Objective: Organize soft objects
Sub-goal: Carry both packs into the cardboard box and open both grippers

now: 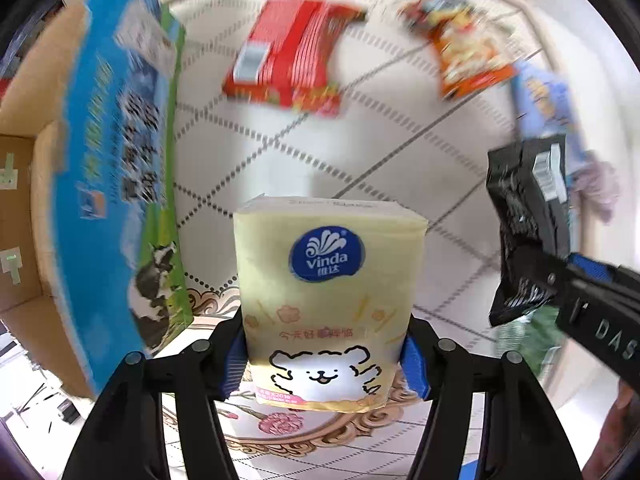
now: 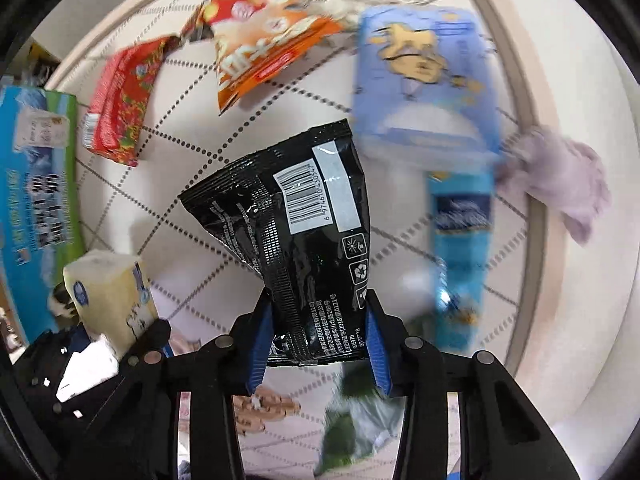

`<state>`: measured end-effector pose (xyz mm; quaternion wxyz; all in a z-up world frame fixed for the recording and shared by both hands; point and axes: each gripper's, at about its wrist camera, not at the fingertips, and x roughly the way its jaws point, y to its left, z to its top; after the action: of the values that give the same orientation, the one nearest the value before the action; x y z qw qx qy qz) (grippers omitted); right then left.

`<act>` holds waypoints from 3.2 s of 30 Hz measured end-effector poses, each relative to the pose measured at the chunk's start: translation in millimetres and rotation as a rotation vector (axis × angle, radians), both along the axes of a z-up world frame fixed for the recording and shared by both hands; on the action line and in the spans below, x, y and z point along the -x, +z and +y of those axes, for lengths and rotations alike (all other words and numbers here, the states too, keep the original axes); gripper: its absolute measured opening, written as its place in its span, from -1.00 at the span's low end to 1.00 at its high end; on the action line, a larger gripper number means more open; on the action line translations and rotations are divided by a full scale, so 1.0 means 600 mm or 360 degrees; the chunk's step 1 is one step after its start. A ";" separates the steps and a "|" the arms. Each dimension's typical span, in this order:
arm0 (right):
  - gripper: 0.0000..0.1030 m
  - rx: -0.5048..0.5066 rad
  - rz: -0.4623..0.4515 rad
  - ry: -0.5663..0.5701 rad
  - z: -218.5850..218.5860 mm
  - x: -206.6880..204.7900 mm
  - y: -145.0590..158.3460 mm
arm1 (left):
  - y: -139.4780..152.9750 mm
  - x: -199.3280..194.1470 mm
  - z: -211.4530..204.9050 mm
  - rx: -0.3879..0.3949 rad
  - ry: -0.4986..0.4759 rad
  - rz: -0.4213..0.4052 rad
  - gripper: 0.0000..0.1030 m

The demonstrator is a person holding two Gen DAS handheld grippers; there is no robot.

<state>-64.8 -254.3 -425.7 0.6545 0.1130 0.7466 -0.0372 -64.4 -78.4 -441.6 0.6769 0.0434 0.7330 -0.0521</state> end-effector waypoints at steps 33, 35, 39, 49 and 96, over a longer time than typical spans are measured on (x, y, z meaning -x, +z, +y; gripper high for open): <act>-0.15 -0.0331 -0.0321 0.0065 0.481 -0.125 0.222 | 0.249 -0.189 0.466 0.0223 0.0205 -0.0092 0.17; -0.15 -0.0311 -0.0290 0.0054 0.499 -0.147 0.191 | 0.217 -0.214 0.480 0.0231 0.0196 -0.0035 0.17; -0.15 -0.0276 -0.0235 0.0036 0.527 -0.191 0.136 | 0.165 -0.252 0.488 0.0304 0.0187 0.0064 0.18; -0.08 -0.0183 -0.0168 0.0025 0.531 -0.238 0.054 | 0.109 -0.294 0.465 0.0324 0.0097 0.0197 0.19; 1.00 0.0010 -0.0696 0.0232 0.517 0.115 0.409 | 0.495 0.048 0.506 0.0087 0.0165 -0.0647 0.95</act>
<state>-133.7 55.7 -180.5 0.8020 0.0622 0.5931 0.0334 -93.0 225.4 -144.8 0.8136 -0.0032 0.5808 -0.0272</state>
